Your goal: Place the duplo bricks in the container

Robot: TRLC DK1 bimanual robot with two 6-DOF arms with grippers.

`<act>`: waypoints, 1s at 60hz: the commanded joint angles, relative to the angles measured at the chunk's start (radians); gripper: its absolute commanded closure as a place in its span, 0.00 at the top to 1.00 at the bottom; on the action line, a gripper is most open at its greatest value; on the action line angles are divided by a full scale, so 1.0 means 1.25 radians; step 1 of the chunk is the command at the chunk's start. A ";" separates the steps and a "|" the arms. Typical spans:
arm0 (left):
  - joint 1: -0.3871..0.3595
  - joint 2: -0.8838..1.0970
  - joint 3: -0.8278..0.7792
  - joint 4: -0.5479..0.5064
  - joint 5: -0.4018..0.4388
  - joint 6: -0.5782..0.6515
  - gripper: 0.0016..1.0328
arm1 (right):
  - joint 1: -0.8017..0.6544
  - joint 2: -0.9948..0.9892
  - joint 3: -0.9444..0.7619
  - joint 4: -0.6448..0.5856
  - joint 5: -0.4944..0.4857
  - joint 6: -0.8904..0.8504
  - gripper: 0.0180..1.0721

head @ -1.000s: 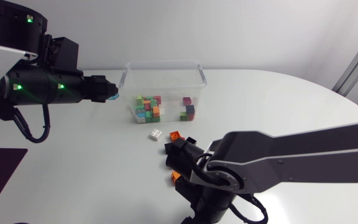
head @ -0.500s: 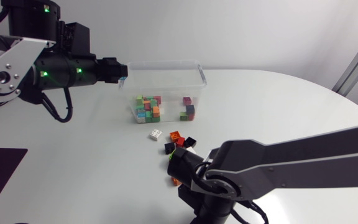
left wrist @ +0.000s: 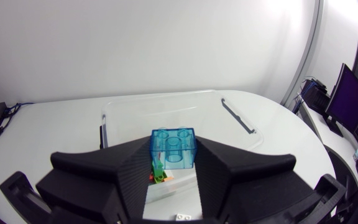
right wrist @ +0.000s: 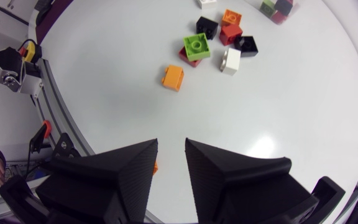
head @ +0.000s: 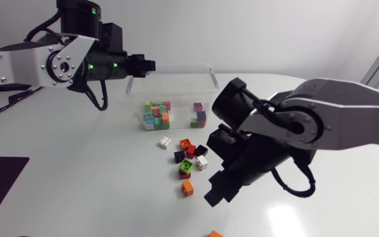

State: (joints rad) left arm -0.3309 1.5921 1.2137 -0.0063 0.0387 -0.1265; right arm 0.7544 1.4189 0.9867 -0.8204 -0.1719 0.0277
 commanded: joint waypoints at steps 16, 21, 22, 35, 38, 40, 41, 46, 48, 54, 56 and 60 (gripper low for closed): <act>-0.004 0.135 0.107 0.036 -0.021 0.028 0.18 | -0.023 -0.002 -0.030 -0.009 -0.032 -0.025 0.53; -0.004 0.167 0.137 0.036 -0.022 0.029 0.18 | -0.008 0.016 -0.053 -0.014 -0.033 -0.023 0.88; -0.004 0.172 0.145 0.034 -0.022 0.029 0.18 | -0.001 0.018 -0.059 -0.011 -0.033 -0.023 0.89; -0.004 0.239 0.218 0.033 -0.029 0.031 0.19 | 0.102 0.054 -0.096 0.013 -0.027 0.005 0.90; -0.003 0.253 0.235 0.031 -0.029 0.031 0.19 | 0.125 0.070 -0.102 0.014 -0.021 0.007 0.90; -0.003 0.260 0.244 0.031 -0.029 0.031 0.19 | 0.138 0.080 -0.107 0.019 -0.020 0.007 0.89; -0.003 0.263 0.249 0.031 -0.029 0.031 0.19 | 0.144 0.085 -0.109 0.023 -0.018 0.007 0.89; -0.004 0.284 0.270 0.030 -0.032 0.031 0.19 | 0.162 0.110 -0.125 0.037 -0.006 0.007 0.86; -0.004 0.290 0.276 0.030 -0.035 0.031 0.19 | 0.165 0.119 -0.132 0.044 -0.005 0.006 0.85; -0.004 0.311 0.296 0.031 -0.040 0.031 0.19 | 0.171 0.137 -0.154 0.066 0.007 0.002 0.81; -0.003 0.318 0.302 0.031 -0.040 0.031 0.19 | 0.175 0.142 -0.163 0.078 0.011 0.002 0.80; -0.002 0.331 0.313 0.033 -0.043 0.031 0.19 | 0.182 0.157 -0.177 0.102 0.017 0.002 0.78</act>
State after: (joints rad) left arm -0.3313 1.9675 1.5612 0.0277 -0.0067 -0.1001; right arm 0.9646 1.5803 0.8017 -0.7181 -0.1596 0.0185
